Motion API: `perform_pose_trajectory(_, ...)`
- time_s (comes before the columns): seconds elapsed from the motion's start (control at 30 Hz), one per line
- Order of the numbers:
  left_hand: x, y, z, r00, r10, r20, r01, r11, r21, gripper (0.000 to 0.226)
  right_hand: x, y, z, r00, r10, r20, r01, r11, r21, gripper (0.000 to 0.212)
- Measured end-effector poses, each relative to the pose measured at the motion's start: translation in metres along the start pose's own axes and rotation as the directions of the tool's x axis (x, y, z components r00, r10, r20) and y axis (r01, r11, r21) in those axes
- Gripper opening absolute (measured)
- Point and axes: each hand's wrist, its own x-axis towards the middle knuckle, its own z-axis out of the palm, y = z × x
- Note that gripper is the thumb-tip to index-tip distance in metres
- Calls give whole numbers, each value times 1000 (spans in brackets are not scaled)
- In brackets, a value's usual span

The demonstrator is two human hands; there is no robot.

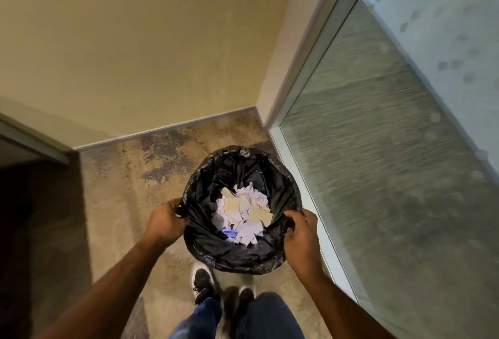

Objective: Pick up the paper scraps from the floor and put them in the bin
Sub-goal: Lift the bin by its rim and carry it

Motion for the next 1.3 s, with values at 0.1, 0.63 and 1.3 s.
perform_pose_trajectory(0.1,45,22,0,1000,-9,4,9,998,60,20,44,-7,7,999,-33,17,33,999,-14,56)
perform_pose_trajectory(0.63,332,37,71,995,-63,-77,78,971,224,32,323,42,134,999,-28,28,29,999,-44,41)
perform_pose_trajectory(1.3,530,23,114,983,8,-183,43,961,274,45,501,62,243,987,65,147,-57,996,-62,58)
